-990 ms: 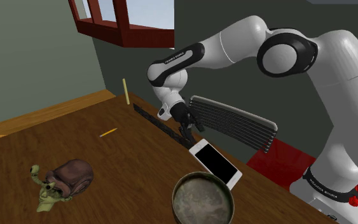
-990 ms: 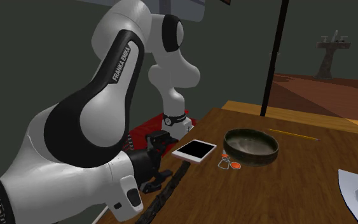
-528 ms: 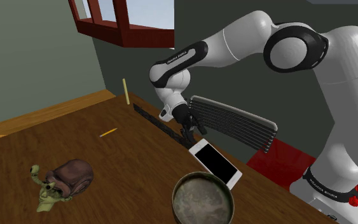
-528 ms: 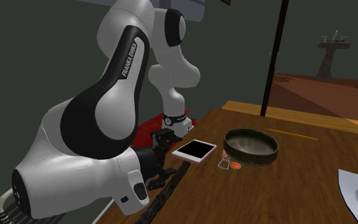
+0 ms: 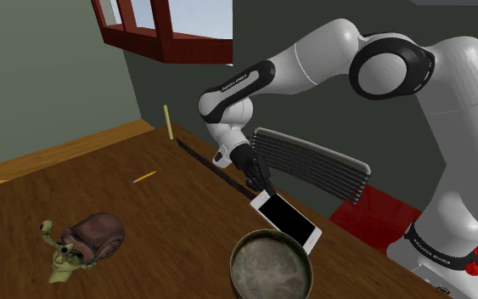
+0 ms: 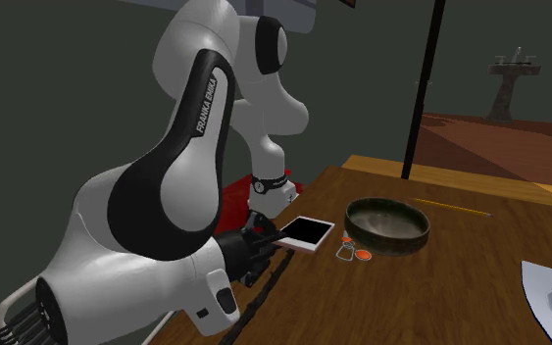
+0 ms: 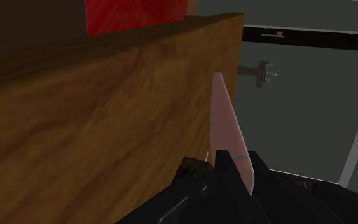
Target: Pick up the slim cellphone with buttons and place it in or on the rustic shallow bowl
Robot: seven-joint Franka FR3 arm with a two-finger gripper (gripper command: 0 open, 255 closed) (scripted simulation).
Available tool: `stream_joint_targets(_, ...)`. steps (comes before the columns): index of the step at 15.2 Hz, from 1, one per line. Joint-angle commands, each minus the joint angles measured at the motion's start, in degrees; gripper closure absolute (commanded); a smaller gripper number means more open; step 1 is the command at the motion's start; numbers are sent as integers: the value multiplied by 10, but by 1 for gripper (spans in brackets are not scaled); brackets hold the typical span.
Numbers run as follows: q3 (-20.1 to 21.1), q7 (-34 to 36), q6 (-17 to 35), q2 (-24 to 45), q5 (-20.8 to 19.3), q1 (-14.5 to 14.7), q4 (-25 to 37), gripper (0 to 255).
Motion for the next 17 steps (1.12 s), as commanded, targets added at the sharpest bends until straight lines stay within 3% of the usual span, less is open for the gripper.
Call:
stream_joint_targets(1,0,0,1,1,0,0,-1,255)
stream_joint_targets(17,0,27,-50,-52,10,-4,1,255)
